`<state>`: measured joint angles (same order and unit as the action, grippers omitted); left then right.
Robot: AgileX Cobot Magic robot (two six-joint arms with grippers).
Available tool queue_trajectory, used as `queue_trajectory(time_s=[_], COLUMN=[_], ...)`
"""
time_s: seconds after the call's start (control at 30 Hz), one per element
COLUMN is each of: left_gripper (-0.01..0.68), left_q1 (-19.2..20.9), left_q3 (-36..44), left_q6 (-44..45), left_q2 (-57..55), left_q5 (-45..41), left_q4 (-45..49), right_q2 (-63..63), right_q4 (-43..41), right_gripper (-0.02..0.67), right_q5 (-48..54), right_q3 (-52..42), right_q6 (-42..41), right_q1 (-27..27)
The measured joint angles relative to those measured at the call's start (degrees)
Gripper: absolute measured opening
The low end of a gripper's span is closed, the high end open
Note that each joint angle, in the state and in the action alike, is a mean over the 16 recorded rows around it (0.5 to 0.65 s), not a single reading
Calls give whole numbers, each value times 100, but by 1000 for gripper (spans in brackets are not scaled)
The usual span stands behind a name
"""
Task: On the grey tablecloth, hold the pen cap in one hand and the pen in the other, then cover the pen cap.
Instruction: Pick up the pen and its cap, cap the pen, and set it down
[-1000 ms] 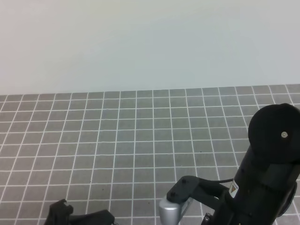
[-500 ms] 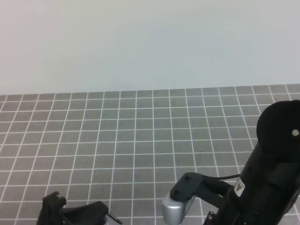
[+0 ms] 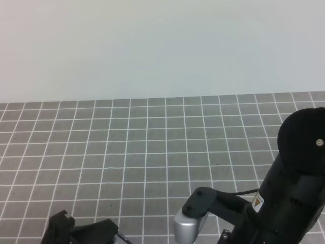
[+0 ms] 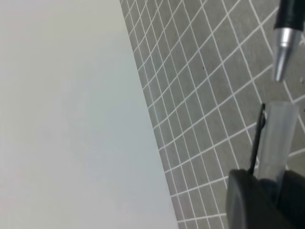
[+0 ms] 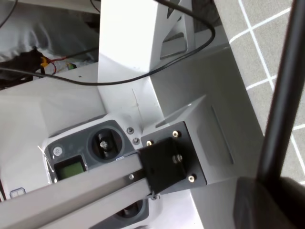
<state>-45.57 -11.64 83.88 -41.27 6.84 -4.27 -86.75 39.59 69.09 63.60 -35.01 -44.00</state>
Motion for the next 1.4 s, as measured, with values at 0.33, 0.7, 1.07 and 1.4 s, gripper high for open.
queue_trajectory(time_s=[0.33,0.7,1.07,1.4], left_gripper=[69,45,40,69], left_q1=[-8,-316,-510,-389], left_q3=[0,0,0,0], left_q6=[-74,-125,-150,-111], left_q2=[-1,-1,0,0], left_q5=[92,156,157,120], left_q4=[83,116,33,-186], right_q2=[0,-1,-8,-10], right_q4=[-19,-89,-207,-224], right_gripper=[66,66,66,66], right_q5=[0,0,0,0], right_q3=[0,0,0,1], right_q6=[-15,-10,61,79], right_q1=[0,0,0,0])
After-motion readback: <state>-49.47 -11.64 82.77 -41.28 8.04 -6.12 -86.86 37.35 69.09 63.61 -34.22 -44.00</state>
